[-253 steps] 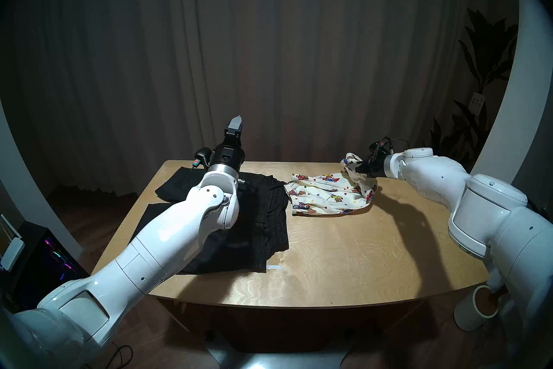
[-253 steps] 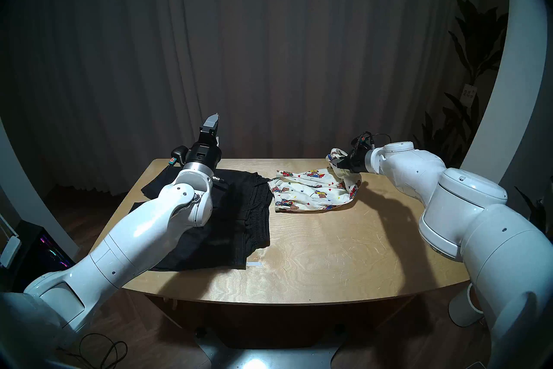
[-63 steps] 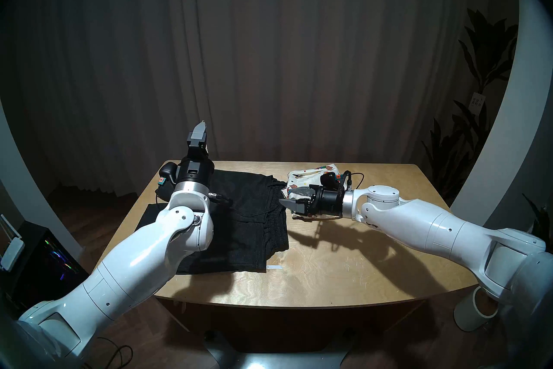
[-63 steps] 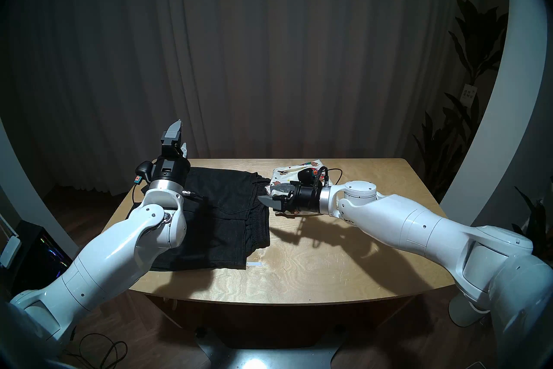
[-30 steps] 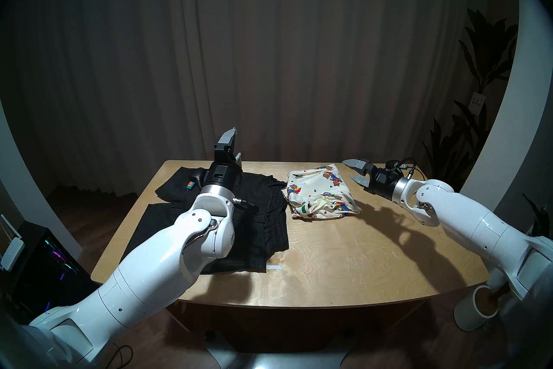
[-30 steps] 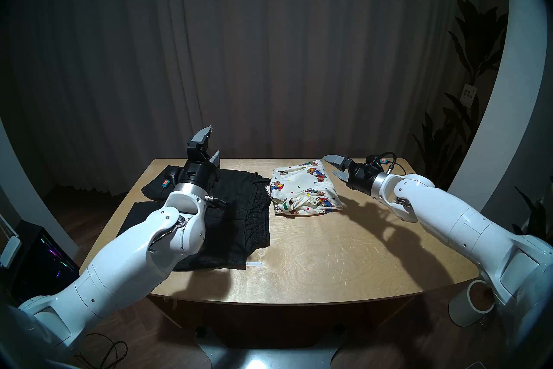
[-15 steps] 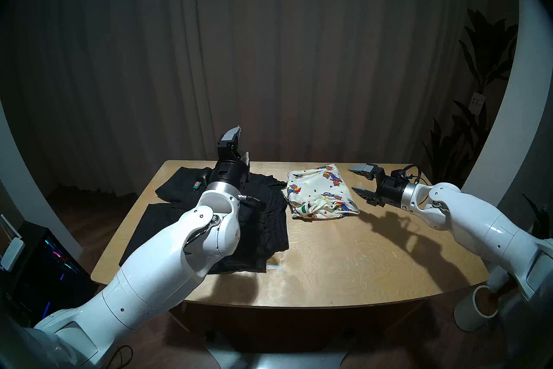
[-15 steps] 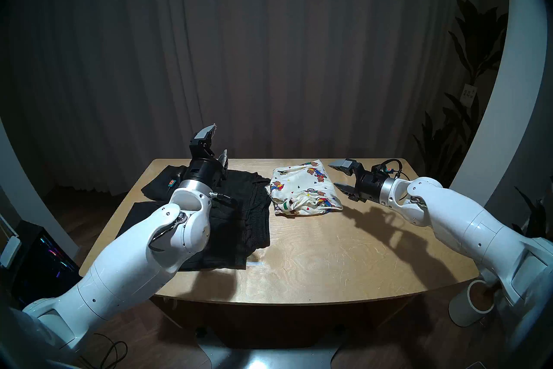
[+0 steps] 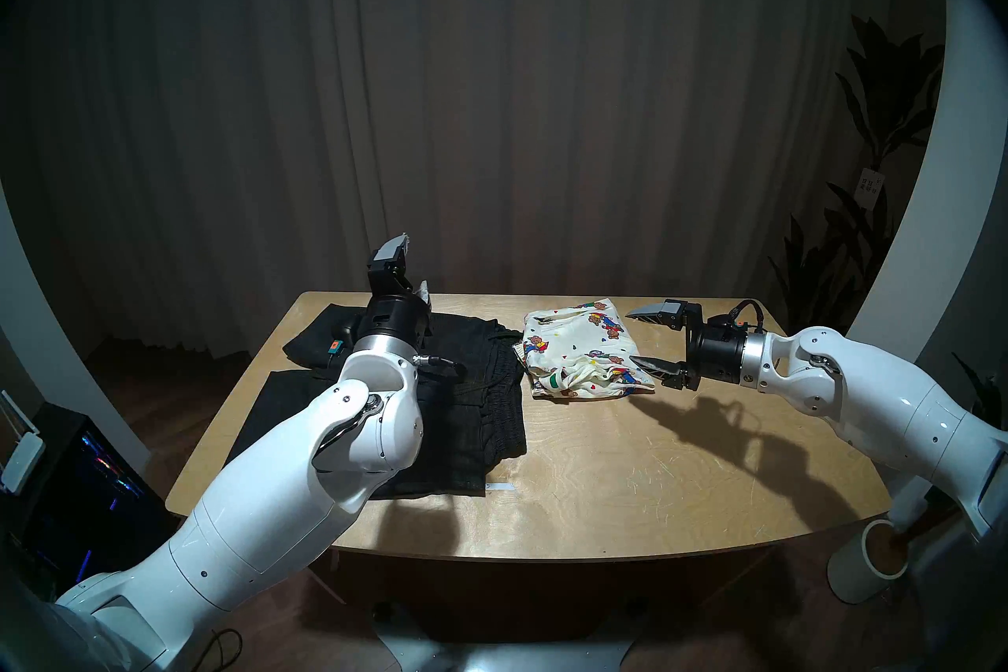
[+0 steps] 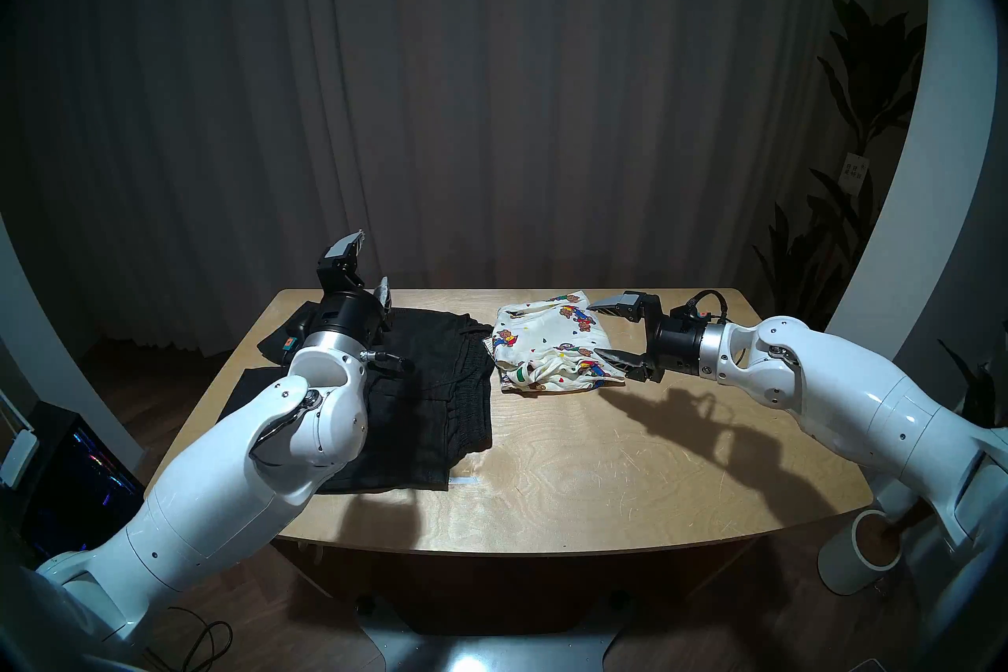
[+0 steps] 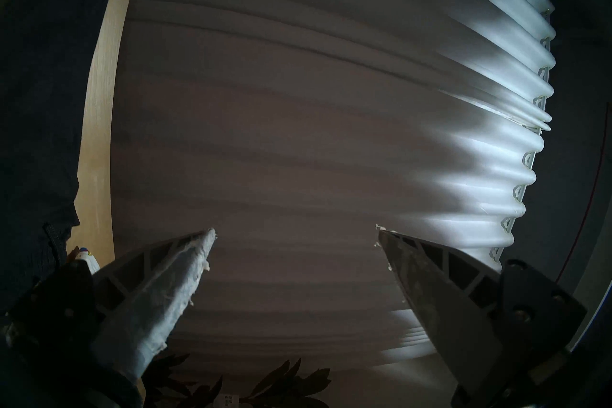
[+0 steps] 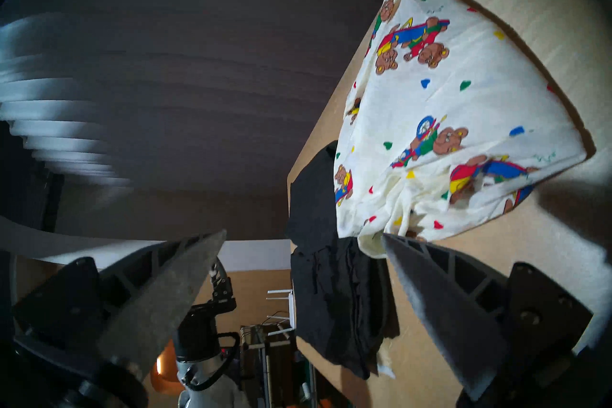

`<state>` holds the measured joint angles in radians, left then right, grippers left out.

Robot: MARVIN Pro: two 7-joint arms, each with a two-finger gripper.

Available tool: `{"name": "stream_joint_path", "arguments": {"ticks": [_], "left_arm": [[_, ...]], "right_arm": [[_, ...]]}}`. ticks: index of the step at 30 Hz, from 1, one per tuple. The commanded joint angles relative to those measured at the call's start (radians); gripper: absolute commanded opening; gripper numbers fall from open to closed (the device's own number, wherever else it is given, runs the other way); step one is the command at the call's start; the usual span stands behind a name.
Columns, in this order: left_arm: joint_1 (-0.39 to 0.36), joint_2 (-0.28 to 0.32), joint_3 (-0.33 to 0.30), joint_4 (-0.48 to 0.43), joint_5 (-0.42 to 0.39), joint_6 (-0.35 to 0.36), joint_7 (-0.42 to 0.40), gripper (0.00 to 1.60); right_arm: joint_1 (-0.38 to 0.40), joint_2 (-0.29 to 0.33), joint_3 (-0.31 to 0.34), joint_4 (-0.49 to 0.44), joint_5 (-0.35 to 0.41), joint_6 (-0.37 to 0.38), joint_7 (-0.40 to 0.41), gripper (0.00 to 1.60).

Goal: Fold pants twice and stack them

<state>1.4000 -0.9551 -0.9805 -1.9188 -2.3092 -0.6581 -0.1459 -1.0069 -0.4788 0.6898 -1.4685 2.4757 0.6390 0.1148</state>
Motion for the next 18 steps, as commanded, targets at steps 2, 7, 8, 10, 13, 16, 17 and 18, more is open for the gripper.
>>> {"name": "stream_joint_path", "arguments": {"ticks": [2,7,8,10,13,16,17,18], "left_arm": [[0.053,0.032,-0.046,-0.059,0.002,-0.099,0.007,1.60],[0.107,0.054,-0.079,-0.106,-0.014,-0.178,0.023,1.60],[0.115,0.060,-0.083,-0.114,-0.014,-0.190,0.027,1.60],[0.133,0.088,-0.083,-0.133,-0.011,-0.208,0.044,1.60],[0.155,0.149,-0.072,-0.169,-0.017,-0.193,0.091,1.60],[0.180,0.174,-0.086,-0.193,-0.012,-0.189,0.132,1.60],[0.189,0.195,-0.093,-0.202,-0.015,-0.203,0.146,1.60],[0.200,0.203,-0.102,-0.210,-0.010,-0.196,0.161,1.60]], "right_arm": [[0.002,0.074,0.009,-0.073,0.123,0.065,-0.066,1.60],[-0.008,0.090,-0.004,-0.110,0.214,0.092,-0.119,1.60],[-0.011,0.092,-0.006,-0.115,0.229,0.093,-0.125,1.60],[-0.017,0.095,-0.014,-0.129,0.269,0.099,-0.145,1.60],[-0.027,0.090,-0.026,-0.153,0.336,0.090,-0.174,1.60],[-0.033,0.082,-0.034,-0.182,0.379,0.064,-0.196,1.60],[-0.035,0.075,-0.039,-0.190,0.391,0.062,-0.205,1.60],[-0.037,0.070,-0.043,-0.198,0.402,0.054,-0.212,1.60]]}}
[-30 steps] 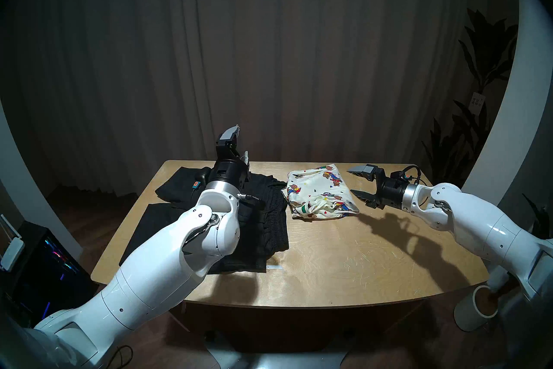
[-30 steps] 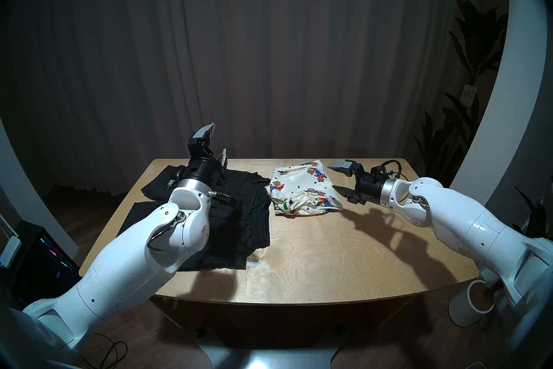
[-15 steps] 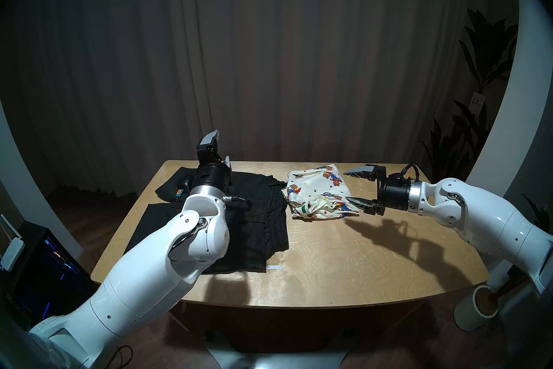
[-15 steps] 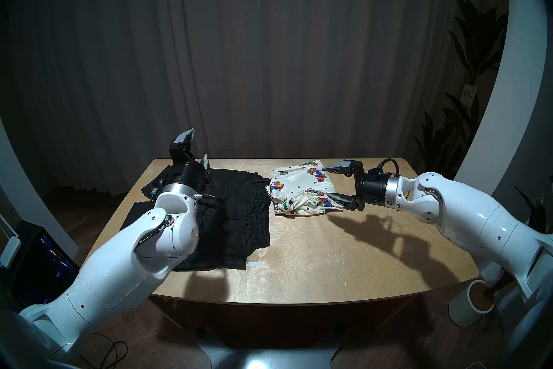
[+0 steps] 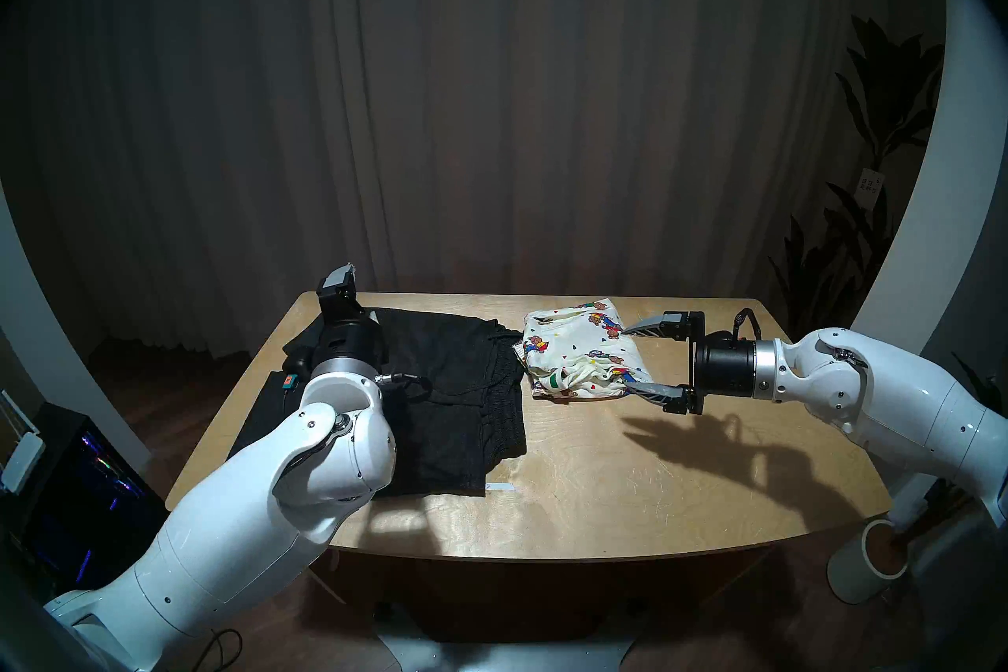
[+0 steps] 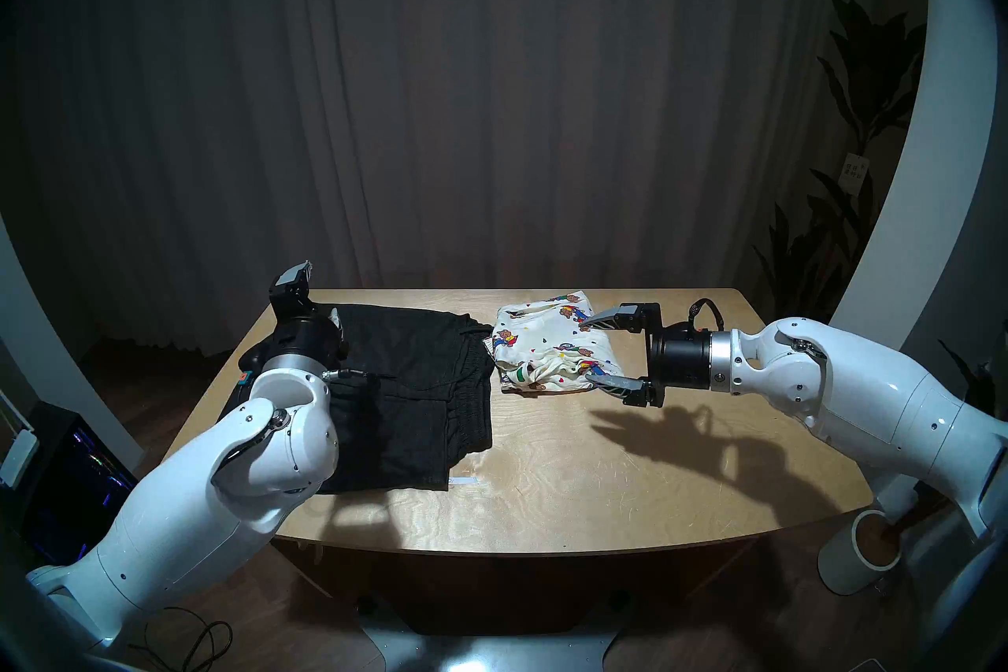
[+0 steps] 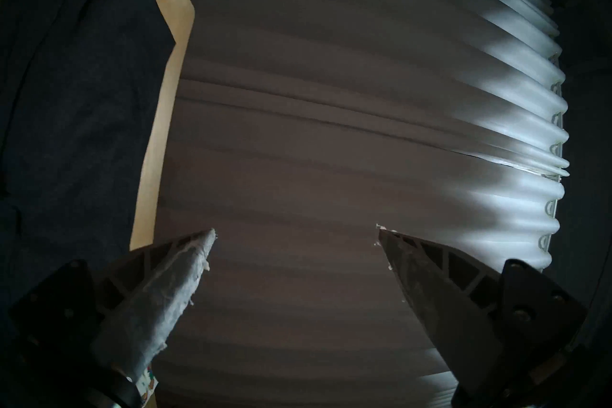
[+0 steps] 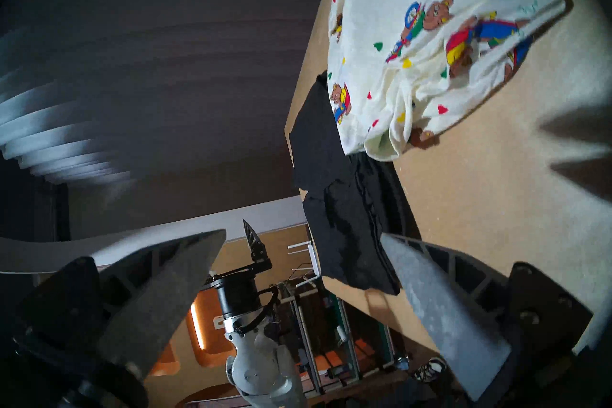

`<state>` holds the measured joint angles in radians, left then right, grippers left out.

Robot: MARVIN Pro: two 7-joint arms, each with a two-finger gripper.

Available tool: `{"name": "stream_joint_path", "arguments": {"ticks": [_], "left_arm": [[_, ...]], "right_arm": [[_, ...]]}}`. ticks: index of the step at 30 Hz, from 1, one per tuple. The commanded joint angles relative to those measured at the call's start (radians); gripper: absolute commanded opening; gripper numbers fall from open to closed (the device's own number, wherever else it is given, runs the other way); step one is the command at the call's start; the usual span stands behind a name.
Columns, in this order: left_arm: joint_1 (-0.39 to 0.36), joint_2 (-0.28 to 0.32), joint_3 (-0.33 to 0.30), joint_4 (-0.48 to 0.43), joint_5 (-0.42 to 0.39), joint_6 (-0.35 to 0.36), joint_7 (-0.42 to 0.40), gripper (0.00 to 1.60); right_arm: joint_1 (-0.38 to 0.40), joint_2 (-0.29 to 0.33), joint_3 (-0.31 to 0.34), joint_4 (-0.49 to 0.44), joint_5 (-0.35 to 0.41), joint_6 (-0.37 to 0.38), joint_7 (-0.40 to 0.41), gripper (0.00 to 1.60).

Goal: Fold pants twice and stack them

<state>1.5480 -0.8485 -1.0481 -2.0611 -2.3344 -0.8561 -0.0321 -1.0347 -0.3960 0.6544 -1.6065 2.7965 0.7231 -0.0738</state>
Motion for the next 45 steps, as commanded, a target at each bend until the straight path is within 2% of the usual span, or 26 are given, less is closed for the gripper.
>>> {"name": "stream_joint_path", "arguments": {"ticks": [1,5,10,11,12,13,16,17,19,22,23,26,27,29,33,34,35,37,38,39,40,41,43,45], "left_arm": [[0.063,0.107,-0.044,-0.072,0.014,-0.001,0.062,1.60],[0.101,0.153,-0.089,-0.093,0.014,-0.009,0.102,1.60],[0.153,0.218,-0.141,-0.136,0.000,-0.006,0.157,1.60],[0.165,0.216,-0.152,-0.141,-0.002,-0.003,0.166,1.60],[0.179,0.257,-0.153,-0.155,-0.008,0.001,0.180,1.60],[0.196,0.229,-0.174,-0.156,0.006,0.003,0.191,1.60],[0.243,0.288,-0.197,-0.181,0.012,0.007,0.230,1.60],[0.251,0.277,-0.210,-0.182,0.013,0.012,0.237,1.60],[0.288,0.316,-0.237,-0.202,0.012,0.018,0.262,1.60],[0.314,0.332,-0.260,-0.211,0.019,0.022,0.293,1.60],[0.341,0.355,-0.288,-0.224,0.007,0.016,0.318,1.60],[0.364,0.381,-0.318,-0.234,-0.015,-0.036,0.365,1.60],[0.355,0.386,-0.312,-0.229,-0.007,-0.077,0.393,1.60],[0.348,0.381,-0.316,-0.222,-0.005,-0.095,0.427,1.60],[0.310,0.389,-0.287,-0.209,0.007,-0.070,0.460,1.60],[0.307,0.393,-0.281,-0.204,0.014,-0.045,0.451,1.60],[0.324,0.416,-0.273,-0.209,0.015,0.035,0.379,1.60],[0.324,0.414,-0.260,-0.224,0.015,0.035,0.354,1.60],[0.327,0.431,-0.238,-0.257,0.047,0.047,0.354,1.60],[0.344,0.437,-0.213,-0.284,0.045,0.054,0.362,1.60],[0.355,0.446,-0.201,-0.286,0.050,0.091,0.349,1.60],[0.369,0.452,-0.182,-0.293,0.048,0.087,0.344,1.60],[0.397,0.463,-0.162,-0.281,0.045,0.132,0.308,1.60],[0.418,0.459,-0.162,-0.263,0.055,0.169,0.273,1.60]], "right_arm": [[-0.009,-0.019,-0.011,-0.069,0.083,-0.044,-0.031,1.60],[-0.013,-0.048,-0.026,-0.101,0.083,-0.081,-0.056,1.60],[-0.014,-0.074,-0.042,-0.139,0.083,-0.166,-0.098,1.60],[-0.014,-0.078,-0.044,-0.147,0.083,-0.184,-0.105,1.60],[-0.014,-0.081,-0.048,-0.157,0.083,-0.208,-0.116,1.60],[-0.015,-0.088,-0.050,-0.157,0.083,-0.212,-0.122,1.60],[-0.022,-0.105,-0.065,-0.172,0.083,-0.289,-0.145,1.60],[-0.023,-0.113,-0.068,-0.166,0.083,-0.283,-0.151,1.60],[-0.026,-0.123,-0.078,-0.178,0.083,-0.338,-0.163,1.60],[-0.026,-0.130,-0.085,-0.185,0.083,-0.366,-0.174,1.60],[-0.025,-0.139,-0.093,-0.194,0.075,-0.396,-0.184,1.60],[-0.025,-0.157,-0.102,-0.197,0.031,-0.423,-0.168,1.60],[-0.023,-0.167,-0.107,-0.191,0.019,-0.423,-0.165,1.60],[-0.022,-0.185,-0.116,-0.180,-0.021,-0.435,-0.151,1.60],[-0.016,-0.215,-0.129,-0.148,-0.076,-0.426,-0.126,1.60],[-0.014,-0.220,-0.131,-0.142,-0.083,-0.421,-0.123,1.60],[-0.012,-0.220,-0.132,-0.142,-0.084,-0.423,-0.124,1.60],[-0.010,-0.220,-0.132,-0.141,-0.077,-0.421,-0.130,1.60],[-0.007,-0.214,-0.130,-0.145,-0.066,-0.424,-0.139,1.60],[-0.003,-0.218,-0.130,-0.137,-0.069,-0.425,-0.140,1.60],[-0.001,-0.221,-0.130,-0.132,-0.075,-0.427,-0.139,1.60],[0.000,-0.222,-0.130,-0.128,-0.076,-0.427,-0.140,1.60],[0.003,-0.227,-0.130,-0.118,-0.077,-0.426,-0.142,1.60],[0.005,-0.230,-0.131,-0.109,-0.082,-0.421,-0.141,1.60]]}}
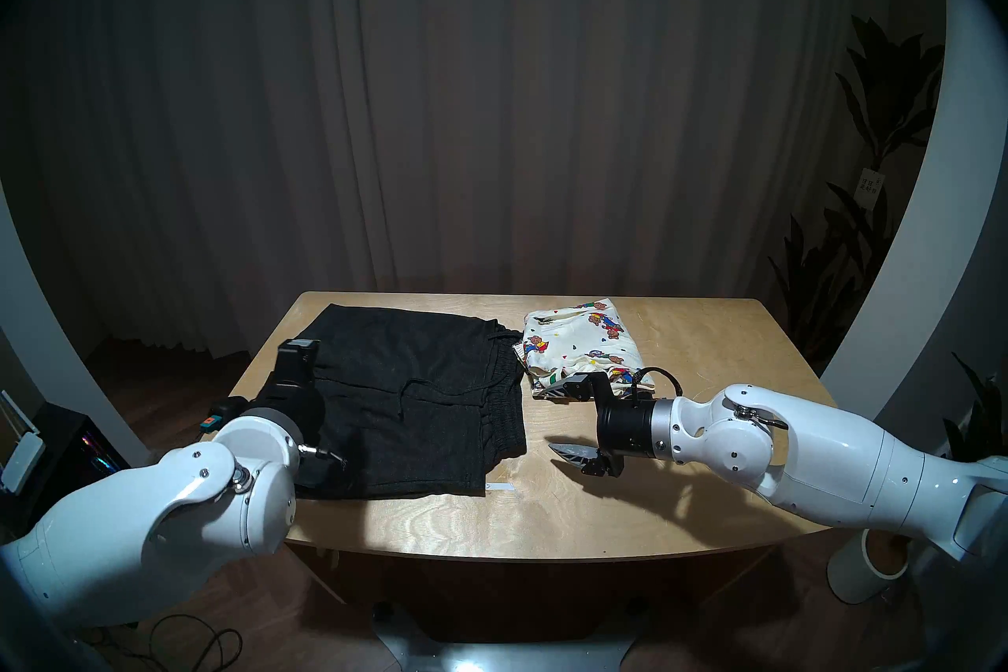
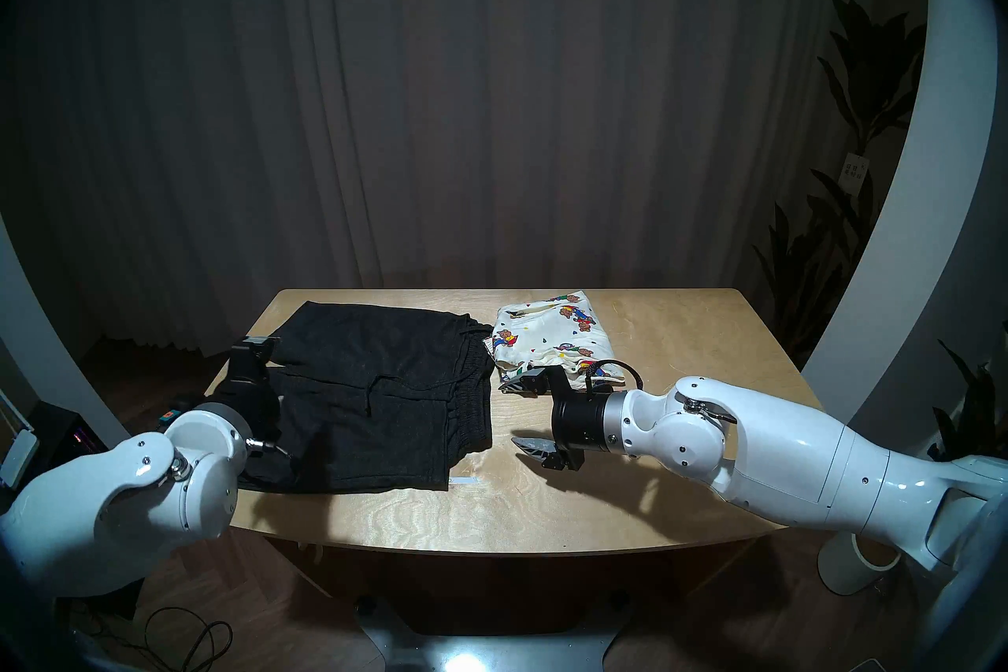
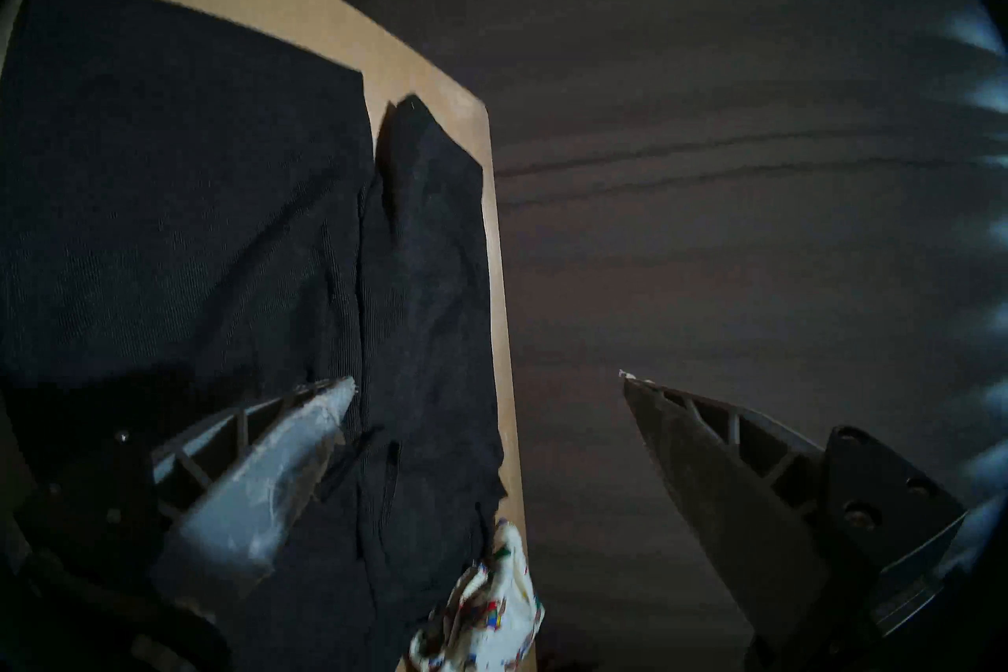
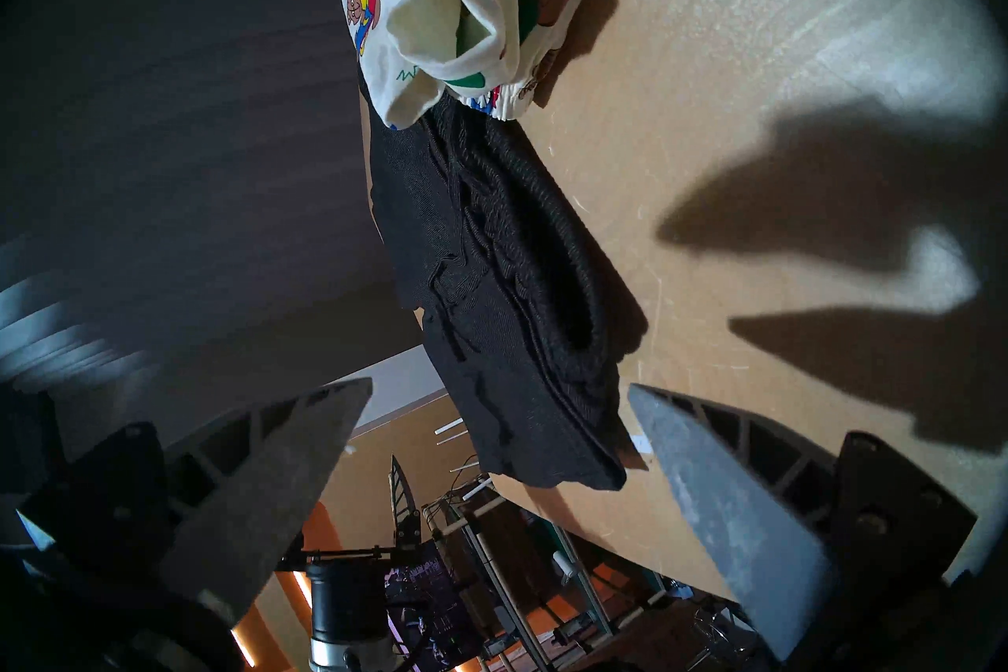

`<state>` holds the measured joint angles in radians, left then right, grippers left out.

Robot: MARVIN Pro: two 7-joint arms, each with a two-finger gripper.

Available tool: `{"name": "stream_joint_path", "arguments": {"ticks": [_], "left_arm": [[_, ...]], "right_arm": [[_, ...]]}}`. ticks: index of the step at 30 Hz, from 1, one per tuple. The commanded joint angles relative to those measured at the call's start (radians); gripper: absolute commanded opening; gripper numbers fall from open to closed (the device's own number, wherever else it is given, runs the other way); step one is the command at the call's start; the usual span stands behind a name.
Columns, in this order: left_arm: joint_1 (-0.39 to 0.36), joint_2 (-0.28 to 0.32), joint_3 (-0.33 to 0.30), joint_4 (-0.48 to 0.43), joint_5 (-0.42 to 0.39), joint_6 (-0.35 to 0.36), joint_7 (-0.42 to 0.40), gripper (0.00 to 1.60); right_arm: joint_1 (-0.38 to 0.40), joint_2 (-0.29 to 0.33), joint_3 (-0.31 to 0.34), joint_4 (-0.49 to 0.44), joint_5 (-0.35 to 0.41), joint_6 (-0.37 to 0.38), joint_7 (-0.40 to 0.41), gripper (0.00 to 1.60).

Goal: Fold pants twice and stack them

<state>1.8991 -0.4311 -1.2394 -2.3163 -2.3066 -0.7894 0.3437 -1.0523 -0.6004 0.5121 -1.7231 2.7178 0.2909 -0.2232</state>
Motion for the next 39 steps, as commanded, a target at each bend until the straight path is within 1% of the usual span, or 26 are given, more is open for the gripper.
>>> {"name": "stream_joint_path", "arguments": {"ticks": [1,2,3,5,6,8,9,12,13,15,16,17,19,20,21,22,23,24,26,28,31,32,34,36,37,39], "left_arm": [[0.076,0.038,0.023,0.002,0.029,0.125,-0.121,1.60],[0.079,0.019,0.009,0.010,0.035,0.124,-0.128,1.60],[0.086,0.020,0.002,0.019,0.031,0.134,-0.154,1.60],[0.098,0.006,-0.023,0.042,0.024,0.136,-0.179,1.60],[0.101,0.012,-0.030,0.053,0.027,0.149,-0.191,1.60],[0.106,0.001,-0.051,0.069,0.022,0.168,-0.215,1.60],[0.116,-0.004,-0.062,0.079,0.018,0.181,-0.243,1.60],[0.131,-0.007,-0.087,0.099,0.017,0.227,-0.273,1.60],[0.142,-0.007,-0.097,0.109,0.010,0.244,-0.303,1.60],[0.156,0.000,-0.118,0.120,0.012,0.277,-0.315,1.60],[0.156,0.000,-0.118,0.120,0.012,0.277,-0.315,1.60],[0.181,-0.008,-0.143,0.134,0.002,0.318,-0.362,1.60],[0.186,-0.010,-0.149,0.136,0.001,0.327,-0.369,1.60],[0.206,-0.022,-0.175,0.142,-0.001,0.360,-0.382,1.60],[0.218,-0.024,-0.185,0.150,-0.010,0.380,-0.416,1.60],[0.226,-0.031,-0.198,0.152,-0.008,0.395,-0.414,1.60],[0.226,-0.031,-0.198,0.152,-0.008,0.395,-0.414,1.60],[0.254,-0.042,-0.227,0.164,-0.020,0.442,-0.461,1.60],[0.257,-0.047,-0.235,0.163,-0.017,0.445,-0.452,1.60],[0.297,-0.066,-0.279,0.180,-0.030,0.518,-0.514,1.60],[0.322,-0.083,-0.309,0.188,-0.031,0.561,-0.543,1.60],[0.340,-0.093,-0.328,0.198,-0.033,0.600,-0.576,1.60],[0.354,-0.096,-0.340,0.210,-0.038,0.633,-0.618,1.60],[0.357,-0.100,-0.344,0.212,-0.037,0.643,-0.625,1.60],[0.364,-0.087,-0.341,0.221,-0.048,0.653,-0.667,1.60],[0.368,-0.091,-0.346,0.225,-0.046,0.667,-0.675,1.60]], "right_arm": [[0.022,-0.026,0.011,0.011,-0.005,0.013,0.008,1.60],[0.022,-0.025,0.009,0.013,-0.011,0.014,0.009,1.60],[0.022,-0.025,0.009,0.016,-0.012,0.016,0.011,1.60],[0.021,-0.024,0.008,0.019,-0.014,0.021,0.010,1.60],[0.021,-0.024,0.008,0.021,-0.017,0.025,0.013,1.60],[0.022,-0.024,0.008,0.026,-0.018,0.029,0.012,1.60],[0.022,-0.024,0.009,0.029,-0.022,0.034,0.014,1.60],[0.024,-0.027,0.010,0.035,-0.026,0.041,0.018,1.60],[0.025,-0.027,0.011,0.037,-0.025,0.045,0.018,1.60],[0.026,-0.026,0.013,0.039,-0.026,0.051,0.021,1.60],[0.026,-0.026,0.013,0.039,-0.026,0.051,0.021,1.60],[0.028,-0.026,0.013,0.042,-0.031,0.058,0.025,1.60],[0.028,-0.026,0.014,0.043,-0.031,0.060,0.025,1.60],[0.029,-0.026,0.014,0.047,-0.035,0.064,0.028,1.60],[0.029,-0.026,0.015,0.049,-0.035,0.067,0.029,1.60],[0.030,-0.025,0.015,0.050,-0.041,0.065,0.030,1.60],[0.030,-0.025,0.015,0.050,-0.041,0.065,0.030,1.60],[0.031,-0.027,0.015,0.056,-0.042,0.072,0.032,1.60],[0.032,-0.027,0.015,0.058,-0.044,0.073,0.032,1.60],[0.034,-0.028,0.015,0.064,-0.050,0.076,0.034,1.60],[0.036,-0.030,0.016,0.069,-0.052,0.080,0.035,1.60],[0.037,-0.032,0.017,0.073,-0.057,0.083,0.040,1.60],[0.039,-0.033,0.018,0.078,-0.061,0.091,0.044,1.60],[0.040,-0.034,0.018,0.079,-0.061,0.093,0.044,1.60],[0.041,-0.035,0.018,0.082,-0.067,0.098,0.050,1.60],[0.043,-0.036,0.020,0.088,-0.065,0.102,0.051,1.60]]}}
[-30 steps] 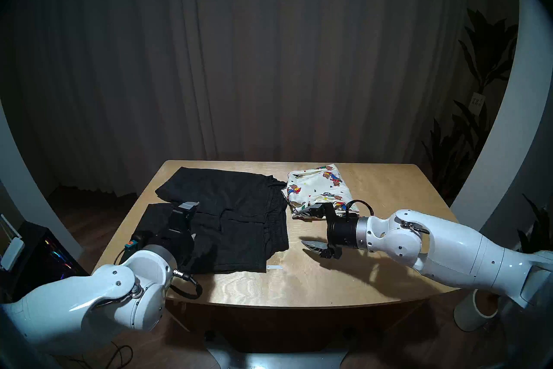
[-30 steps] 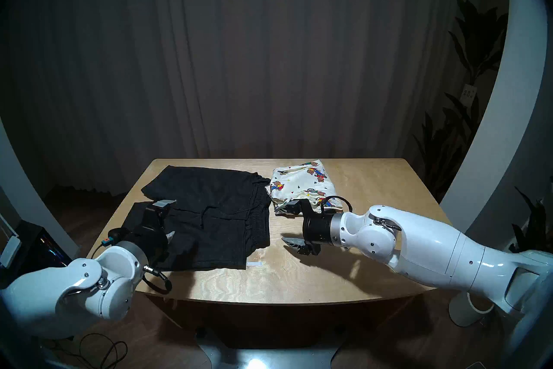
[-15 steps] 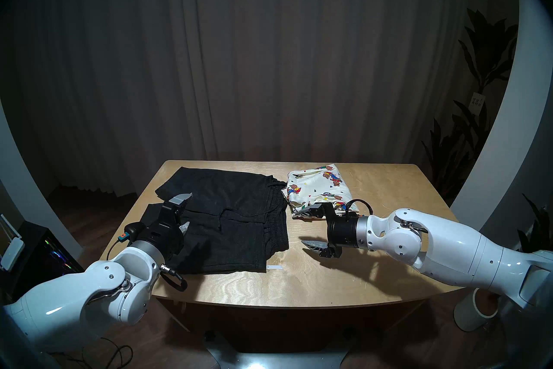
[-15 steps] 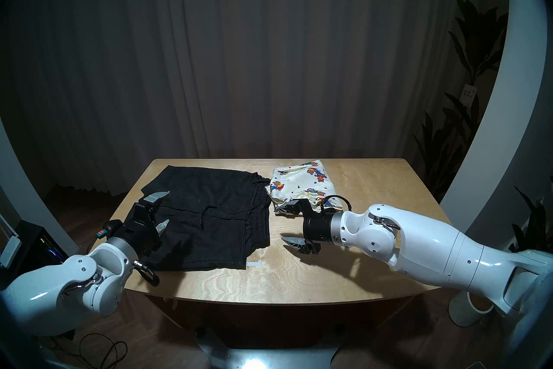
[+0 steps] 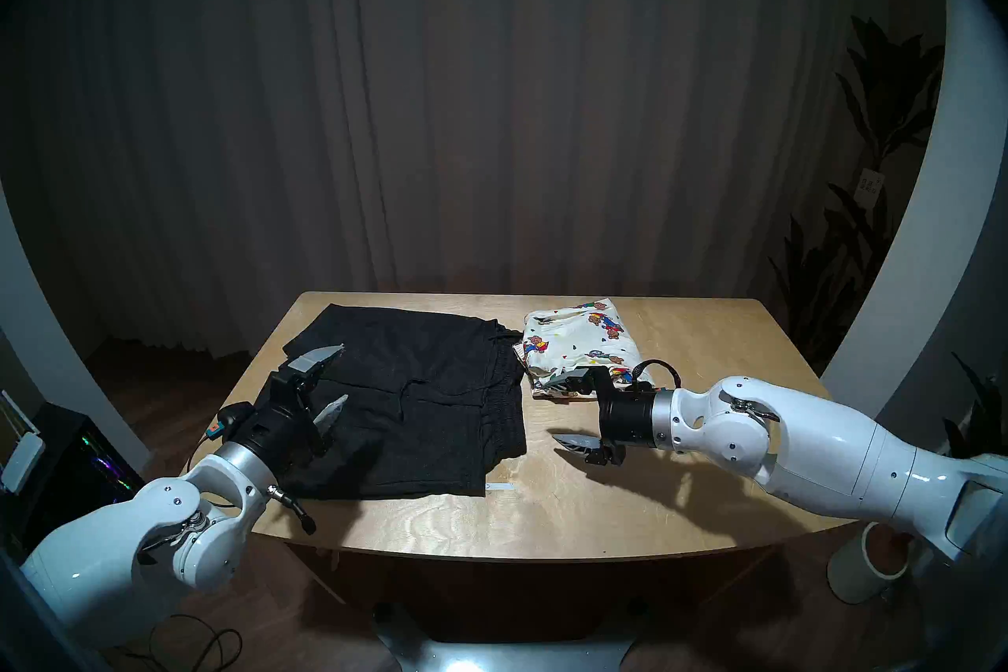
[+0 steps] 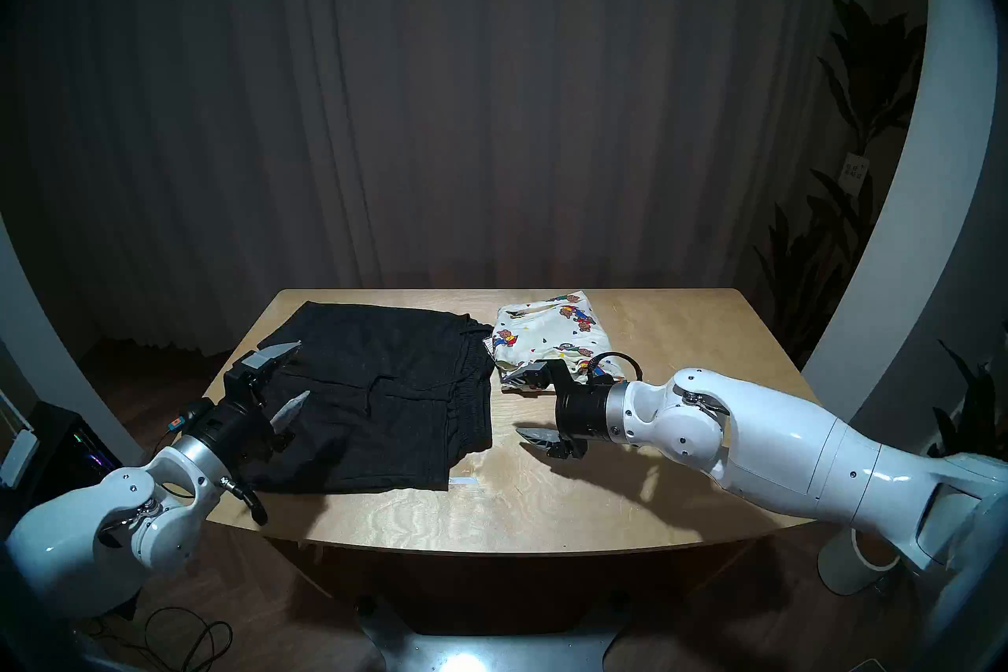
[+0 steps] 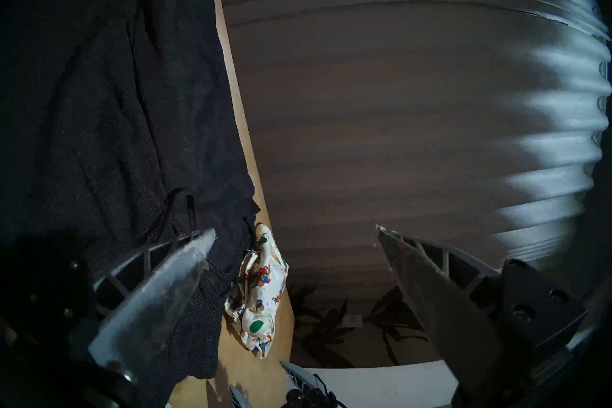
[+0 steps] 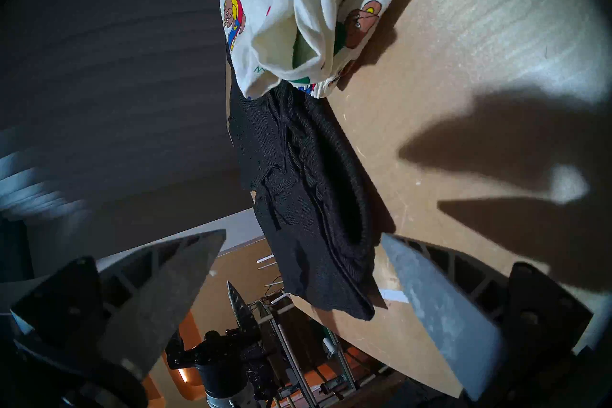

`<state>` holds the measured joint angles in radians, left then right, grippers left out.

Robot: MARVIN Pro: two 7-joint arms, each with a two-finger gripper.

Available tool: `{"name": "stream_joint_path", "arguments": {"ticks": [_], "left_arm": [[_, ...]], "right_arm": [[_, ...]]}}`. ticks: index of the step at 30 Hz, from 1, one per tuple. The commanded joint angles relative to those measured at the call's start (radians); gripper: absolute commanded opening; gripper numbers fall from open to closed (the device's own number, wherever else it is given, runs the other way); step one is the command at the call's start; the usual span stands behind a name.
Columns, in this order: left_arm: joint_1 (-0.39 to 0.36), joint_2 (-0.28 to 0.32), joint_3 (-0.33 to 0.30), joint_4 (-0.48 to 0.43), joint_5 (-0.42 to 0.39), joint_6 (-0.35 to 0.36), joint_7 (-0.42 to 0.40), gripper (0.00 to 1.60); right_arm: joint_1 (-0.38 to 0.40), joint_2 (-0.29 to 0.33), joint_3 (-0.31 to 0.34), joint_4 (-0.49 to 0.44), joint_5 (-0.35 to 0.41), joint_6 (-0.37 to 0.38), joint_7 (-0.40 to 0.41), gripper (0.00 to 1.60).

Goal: Fold pants twice and stack them

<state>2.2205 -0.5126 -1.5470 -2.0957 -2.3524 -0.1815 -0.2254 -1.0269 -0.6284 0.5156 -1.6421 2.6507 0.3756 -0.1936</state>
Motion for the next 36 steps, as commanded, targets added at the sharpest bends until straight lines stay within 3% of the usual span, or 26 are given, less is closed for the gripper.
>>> {"name": "stream_joint_path", "arguments": {"ticks": [1,6,7,8,9,14,15,20,21,27,31,32,36], "left_arm": [[0.047,-0.010,-0.039,0.006,0.000,0.064,-0.110,1.60],[0.051,-0.009,-0.042,0.011,0.000,0.077,-0.124,1.60],[0.018,-0.003,-0.013,0.016,0.012,0.055,-0.082,1.60],[-0.016,-0.015,0.007,0.024,-0.033,0.071,-0.051,1.60],[-0.041,0.029,0.048,0.011,-0.028,-0.040,0.016,1.60],[-0.068,0.025,0.047,-0.004,-0.074,-0.054,0.081,1.60],[-0.046,0.016,0.014,-0.028,-0.079,-0.080,0.149,1.60],[0.030,0.011,-0.055,-0.078,-0.104,-0.153,0.126,1.60],[0.049,-0.012,-0.083,-0.110,-0.118,-0.162,0.095,1.60],[0.098,-0.037,-0.112,-0.180,-0.133,-0.151,0.068,1.60],[0.174,-0.078,-0.116,-0.245,-0.150,-0.178,0.081,1.60],[0.182,-0.088,-0.093,-0.242,-0.135,-0.188,0.085,1.60],[0.237,-0.116,-0.096,-0.254,-0.095,-0.236,0.068,1.60]], "right_arm": [[0.017,-0.008,0.018,0.010,0.005,0.018,0.022,1.60],[0.019,-0.010,0.020,0.022,0.004,0.018,0.021,1.60],[0.020,-0.011,0.020,0.024,0.001,0.019,0.023,1.60],[0.020,-0.011,0.019,0.025,-0.004,0.016,0.024,1.60],[0.021,-0.010,0.020,0.025,-0.007,0.012,0.024,1.60],[0.024,-0.012,0.024,0.037,-0.011,0.002,0.031,1.60],[0.025,-0.013,0.026,0.040,-0.002,0.001,0.029,1.60],[0.026,-0.012,0.033,0.037,0.019,-0.001,0.024,1.60],[0.027,-0.004,0.037,0.023,0.040,0.004,0.017,1.60],[0.022,0.023,0.045,-0.014,0.108,0.034,-0.003,1.60],[0.011,0.042,0.036,-0.038,0.146,0.060,-0.020,1.60],[0.007,0.043,0.029,-0.042,0.146,0.061,-0.025,1.60],[0.009,0.033,0.022,-0.034,0.147,0.090,-0.031,1.60]]}}
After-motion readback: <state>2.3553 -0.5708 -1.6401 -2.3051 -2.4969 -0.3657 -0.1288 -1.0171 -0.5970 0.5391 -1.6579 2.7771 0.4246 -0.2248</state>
